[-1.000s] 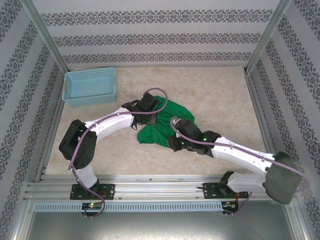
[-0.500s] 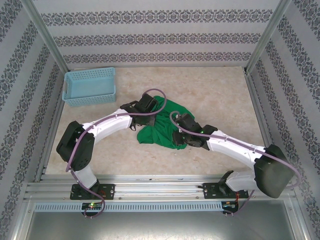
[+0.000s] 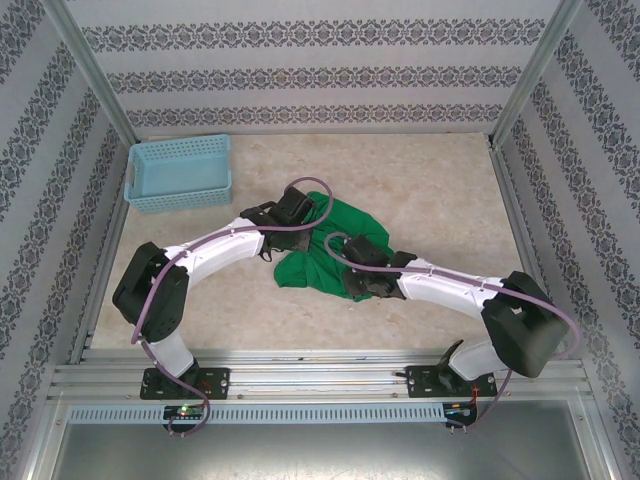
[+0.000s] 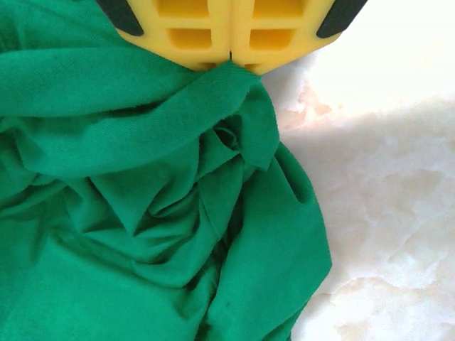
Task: Fold the inside-out t-shirt
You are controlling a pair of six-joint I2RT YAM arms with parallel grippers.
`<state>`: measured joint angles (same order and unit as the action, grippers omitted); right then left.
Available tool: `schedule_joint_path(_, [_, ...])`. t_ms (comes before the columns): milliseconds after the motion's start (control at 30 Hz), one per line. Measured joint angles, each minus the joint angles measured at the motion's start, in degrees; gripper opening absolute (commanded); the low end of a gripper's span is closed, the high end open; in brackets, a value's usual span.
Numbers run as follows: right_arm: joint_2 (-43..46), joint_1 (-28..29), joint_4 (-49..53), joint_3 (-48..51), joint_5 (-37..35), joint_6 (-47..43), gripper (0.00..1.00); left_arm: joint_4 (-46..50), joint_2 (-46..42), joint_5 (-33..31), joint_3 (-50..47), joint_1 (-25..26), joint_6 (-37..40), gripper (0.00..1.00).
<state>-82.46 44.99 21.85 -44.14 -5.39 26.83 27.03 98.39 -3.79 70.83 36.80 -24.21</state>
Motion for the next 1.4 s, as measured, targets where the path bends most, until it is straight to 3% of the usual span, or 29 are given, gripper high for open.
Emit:
schedule_joint_path(233, [2.95,1.40,1.29,1.95,-0.42,0.52,0.22,0.50,0.02,-1.64,0.81,0.00,0.04,0.00])
schedule_joint_path(433, [3.69,1.79,1.46,3.96,-1.07,1.73,0.00,0.66,0.48,-1.60,2.82,0.00,0.04,0.00])
schedule_joint_path(500, [5.20,2.19,1.31,4.48,-1.33,2.32,0.00,1.07,1.03,-1.62,3.72,0.00,0.07,0.00])
schedule_joint_path(867, [40.28,2.91,0.46,8.79,-1.55,2.05,0.00,8.52,14.64,-1.86,25.29,-1.38,2.51,0.01])
schedule_joint_path(900, [41.48,2.91,0.11,9.25,-2.05,2.38,0.00,8.92,15.58,-1.75,26.56,-1.66,2.58,0.06])
schedule_joint_path(1000, [43.12,2.73,-1.27,12.20,-4.85,4.46,0.00,10.21,16.26,-0.94,26.84,-2.05,2.60,0.37])
schedule_joint_path(1100, [42.75,1.81,-1.27,15.63,-7.61,7.21,0.00,9.42,12.00,0.11,19.74,-1.92,1.95,0.60])
schedule_joint_path(1200, [42.71,0.22,-0.63,17.94,-9.29,9.57,0.00,8.70,3.34,1.25,8.81,-1.46,0.72,0.67])
schedule_joint_path(1400, [43.82,-3.76,-0.68,19.85,-9.99,12.81,0.00,3.23,-9.42,6.69,-3.26,-0.72,-1.42,0.69])
